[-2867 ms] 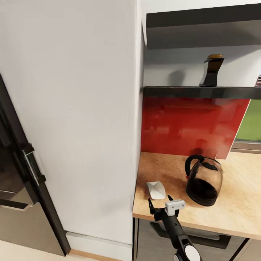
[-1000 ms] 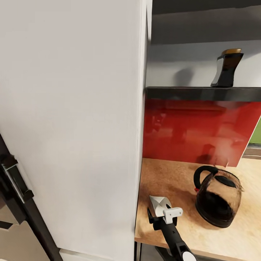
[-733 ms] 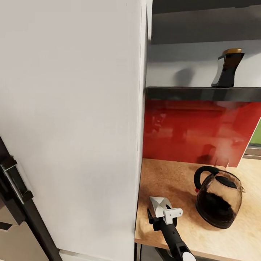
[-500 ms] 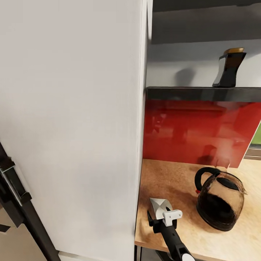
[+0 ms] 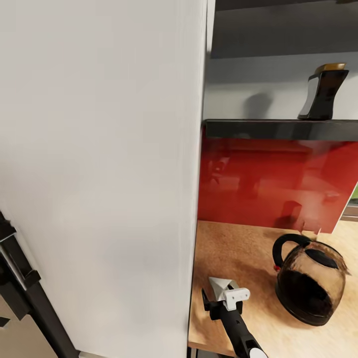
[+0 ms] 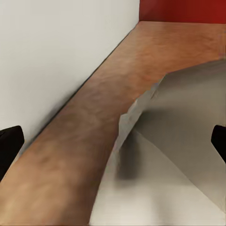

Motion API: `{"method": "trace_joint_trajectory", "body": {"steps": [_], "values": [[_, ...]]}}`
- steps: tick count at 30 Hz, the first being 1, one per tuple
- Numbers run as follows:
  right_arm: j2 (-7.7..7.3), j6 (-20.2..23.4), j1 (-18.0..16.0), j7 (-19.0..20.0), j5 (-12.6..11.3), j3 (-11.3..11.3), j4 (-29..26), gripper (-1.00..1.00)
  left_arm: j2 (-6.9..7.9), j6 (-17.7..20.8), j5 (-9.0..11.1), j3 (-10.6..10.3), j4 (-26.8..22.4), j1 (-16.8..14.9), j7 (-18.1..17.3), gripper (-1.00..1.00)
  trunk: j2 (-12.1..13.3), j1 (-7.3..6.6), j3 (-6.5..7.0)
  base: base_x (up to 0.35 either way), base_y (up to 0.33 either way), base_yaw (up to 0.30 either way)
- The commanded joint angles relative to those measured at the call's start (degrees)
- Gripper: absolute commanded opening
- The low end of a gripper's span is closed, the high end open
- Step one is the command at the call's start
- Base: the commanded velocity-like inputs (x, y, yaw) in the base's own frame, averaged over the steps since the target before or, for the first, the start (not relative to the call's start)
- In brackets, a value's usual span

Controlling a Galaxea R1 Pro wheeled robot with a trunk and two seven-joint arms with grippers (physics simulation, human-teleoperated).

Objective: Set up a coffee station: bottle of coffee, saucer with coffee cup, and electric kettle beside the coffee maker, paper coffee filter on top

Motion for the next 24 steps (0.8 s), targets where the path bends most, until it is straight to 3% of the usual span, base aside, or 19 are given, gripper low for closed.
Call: {"method": "trace_joint_trajectory", "body": {"steps": [1, 17, 18, 24], "values": [[0.01, -0.1, 0.0, 0.0, 0.2, 0.0, 0.0, 1.00, -0.01, -0.2, 0.0, 0.4, 0.0, 0.0, 0.0, 1.00, -0.1, 0.03, -0.08, 0.123, 0.007, 0.000], [-0.01, -0.1, 0.0, 0.0, 0.3, 0.0, 0.0, 1.00, -0.01, -0.3, 0.0, 0.4, 0.0, 0.0, 0.0, 1.00, -0.1, 0.03, -0.08, 0.083, 0.001, 0.000], [0.00, -0.1, 0.0, 0.0, 0.3, 0.0, 0.0, -1.00, -0.01, -0.3, 0.0, 0.4, 0.0, 0.0, 0.0, 1.00, -0.1, 0.03, -0.08, 0.001, 0.000, 0.000], [0.01, -0.1, 0.0, 0.1, 0.3, 0.0, 0.1, -1.00, -0.01, -0.3, 0.0, 0.3, 0.0, 0.0, 0.0, 1.00, -0.1, 0.03, -0.08, 0.000, 0.000, 0.000]]}}
